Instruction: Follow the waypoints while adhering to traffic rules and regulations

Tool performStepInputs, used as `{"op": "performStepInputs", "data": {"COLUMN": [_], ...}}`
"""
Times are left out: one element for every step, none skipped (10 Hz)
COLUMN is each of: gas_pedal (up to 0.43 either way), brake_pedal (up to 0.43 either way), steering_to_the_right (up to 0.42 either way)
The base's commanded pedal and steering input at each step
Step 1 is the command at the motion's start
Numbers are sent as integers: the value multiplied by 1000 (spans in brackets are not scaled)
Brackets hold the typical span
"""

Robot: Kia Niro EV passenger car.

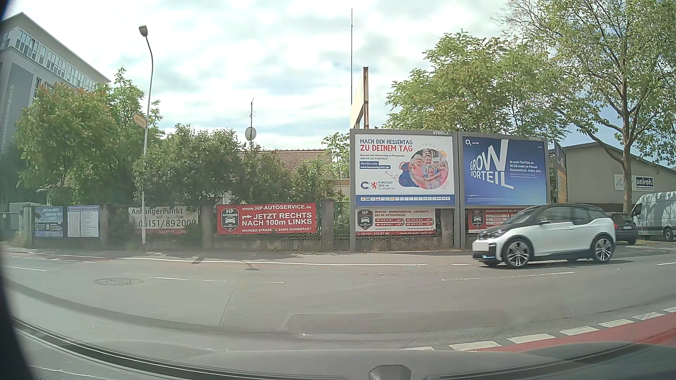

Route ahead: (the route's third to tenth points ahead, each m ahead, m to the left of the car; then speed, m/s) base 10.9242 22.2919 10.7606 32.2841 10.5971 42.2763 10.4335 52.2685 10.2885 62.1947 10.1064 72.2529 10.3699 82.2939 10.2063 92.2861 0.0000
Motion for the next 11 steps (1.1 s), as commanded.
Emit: {"op": "performStepInputs", "data": {"gas_pedal": [0, 0, 0, 0, 0, 0, 0, 0, 0, 0, 0], "brake_pedal": [171, 177, 171, 171, 171, 171, 171, 171, 171, 171, 177], "steering_to_the_right": [-212, -212, -212, -212, -212, -212, -212, -212, -212, -212, -212]}}
